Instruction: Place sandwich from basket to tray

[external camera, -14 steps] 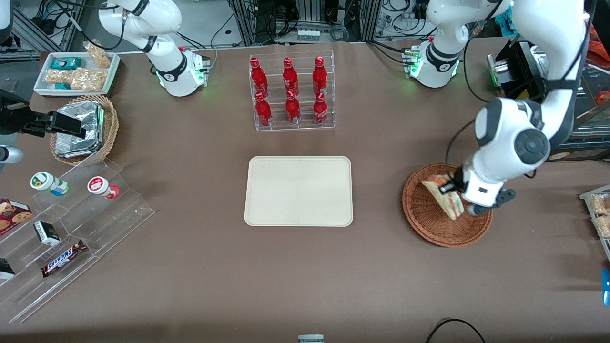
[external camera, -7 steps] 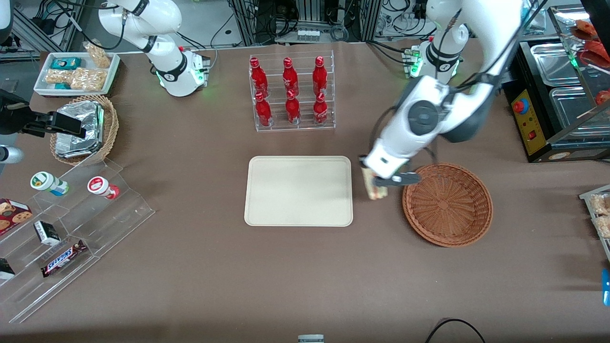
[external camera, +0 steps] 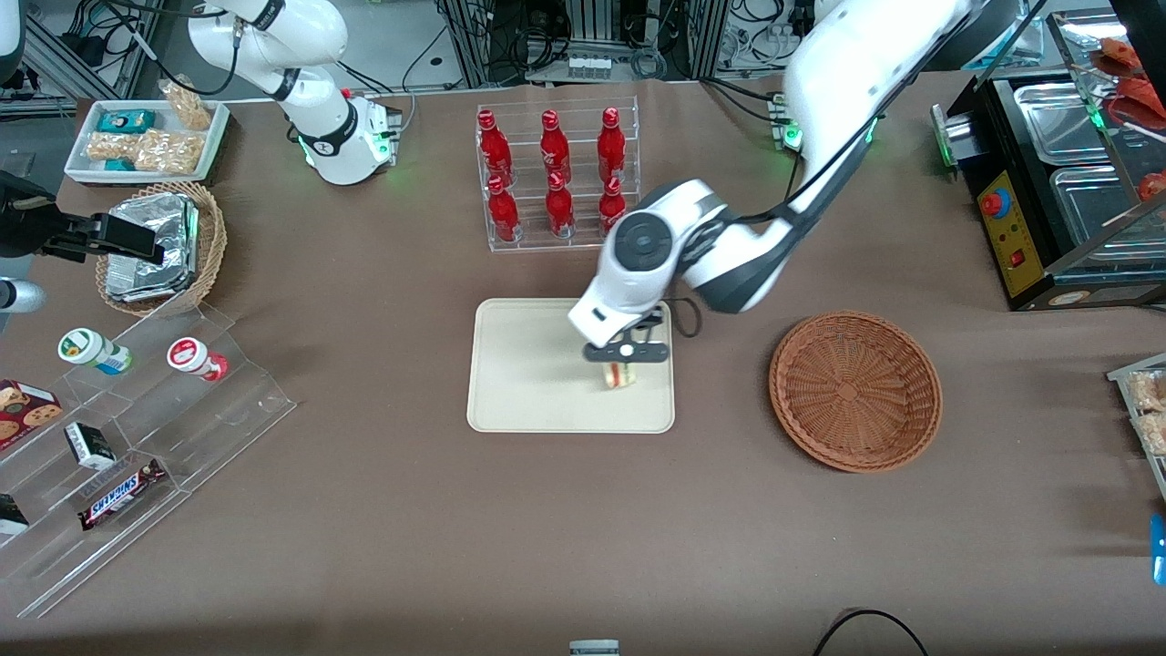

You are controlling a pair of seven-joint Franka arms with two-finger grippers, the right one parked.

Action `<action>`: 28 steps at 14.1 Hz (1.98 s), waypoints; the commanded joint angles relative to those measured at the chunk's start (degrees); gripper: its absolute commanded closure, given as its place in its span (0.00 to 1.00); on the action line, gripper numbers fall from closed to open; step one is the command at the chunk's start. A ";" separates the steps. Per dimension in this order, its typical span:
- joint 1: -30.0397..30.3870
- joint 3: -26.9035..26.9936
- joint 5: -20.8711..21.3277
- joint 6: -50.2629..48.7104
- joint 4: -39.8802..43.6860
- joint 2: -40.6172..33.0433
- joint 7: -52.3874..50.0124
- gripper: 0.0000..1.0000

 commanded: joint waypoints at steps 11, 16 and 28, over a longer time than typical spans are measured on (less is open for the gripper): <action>-5.59 1.40 1.96 3.80 5.81 6.24 -4.09 0.00; -1.83 3.52 1.00 -6.62 5.28 -1.91 -3.65 0.00; 31.92 3.69 -12.36 -48.38 0.96 -32.16 36.06 0.00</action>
